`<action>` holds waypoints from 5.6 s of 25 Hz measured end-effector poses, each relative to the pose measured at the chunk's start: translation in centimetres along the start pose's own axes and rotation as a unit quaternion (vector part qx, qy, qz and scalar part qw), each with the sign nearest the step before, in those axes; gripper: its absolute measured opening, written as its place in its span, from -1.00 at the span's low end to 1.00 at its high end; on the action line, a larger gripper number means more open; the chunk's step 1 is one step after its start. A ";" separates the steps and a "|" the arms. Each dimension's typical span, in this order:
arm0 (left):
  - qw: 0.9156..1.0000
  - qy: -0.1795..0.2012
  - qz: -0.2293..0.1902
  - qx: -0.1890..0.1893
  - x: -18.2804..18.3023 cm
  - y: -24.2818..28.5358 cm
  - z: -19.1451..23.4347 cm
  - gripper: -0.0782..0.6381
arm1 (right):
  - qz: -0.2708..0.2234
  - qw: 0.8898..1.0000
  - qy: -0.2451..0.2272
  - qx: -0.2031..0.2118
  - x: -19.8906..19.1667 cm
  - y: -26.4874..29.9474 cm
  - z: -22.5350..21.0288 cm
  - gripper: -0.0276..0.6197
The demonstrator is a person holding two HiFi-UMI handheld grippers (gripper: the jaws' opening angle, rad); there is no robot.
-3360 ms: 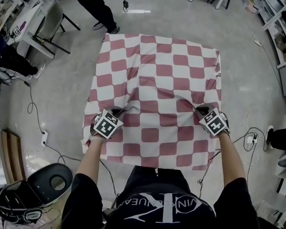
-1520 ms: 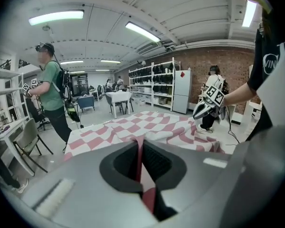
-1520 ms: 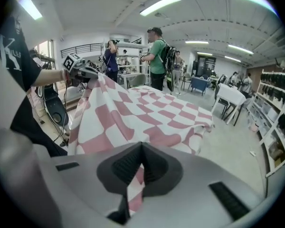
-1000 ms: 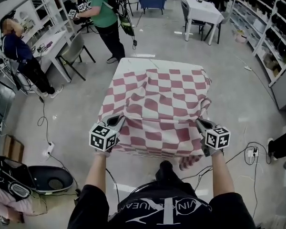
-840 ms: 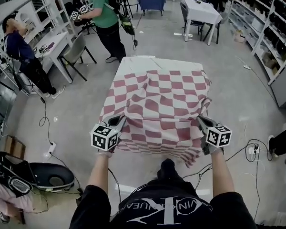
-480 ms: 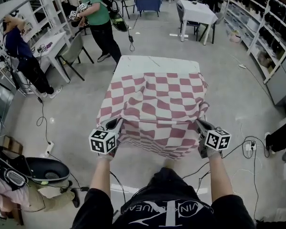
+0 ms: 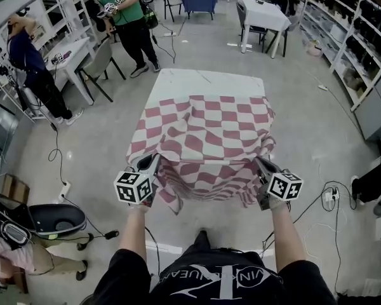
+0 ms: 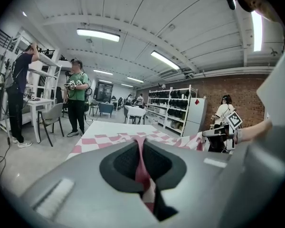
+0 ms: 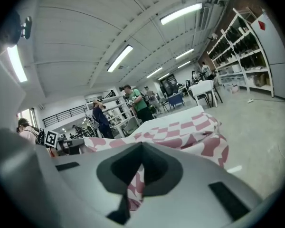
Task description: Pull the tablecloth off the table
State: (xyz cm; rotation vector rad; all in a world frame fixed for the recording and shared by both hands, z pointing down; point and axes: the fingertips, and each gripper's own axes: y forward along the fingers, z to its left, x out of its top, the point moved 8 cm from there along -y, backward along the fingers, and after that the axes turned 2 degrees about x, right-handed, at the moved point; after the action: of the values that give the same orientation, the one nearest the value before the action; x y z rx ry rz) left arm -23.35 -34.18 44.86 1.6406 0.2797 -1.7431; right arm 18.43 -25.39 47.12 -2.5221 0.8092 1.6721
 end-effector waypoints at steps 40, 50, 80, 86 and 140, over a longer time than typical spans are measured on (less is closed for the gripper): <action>0.981 -0.081 -0.108 0.138 -10.2 -21.3 -25.1 -0.75 | -0.004 0.986 -0.014 0.165 -6.4 -21.7 4.3 -0.89; 0.985 -0.072 -0.092 0.128 -10.7 -22.1 -25.0 -0.75 | -0.008 0.987 0.005 0.160 -7.4 -22.2 4.4 -0.89; 0.986 -0.074 -0.114 0.092 -13.4 -33.4 -27.9 -0.75 | -0.045 0.989 0.032 0.135 -12.9 -31.7 13.5 -0.89; 0.986 -0.073 -0.120 0.087 -13.6 -34.4 -28.1 -0.75 | -0.051 0.989 0.036 0.136 -13.6 -32.6 13.8 -0.89; 0.982 -0.060 -0.141 0.111 -18.0 -40.5 -33.2 -0.75 | -0.051 0.991 0.027 0.124 -19.1 -40.2 14.6 -0.89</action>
State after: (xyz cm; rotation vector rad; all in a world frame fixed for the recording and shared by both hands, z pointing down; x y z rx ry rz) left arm -23.75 21.17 43.67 1.7080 0.2804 -2.1451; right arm 17.12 21.41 46.50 -2.4027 0.8198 1.3844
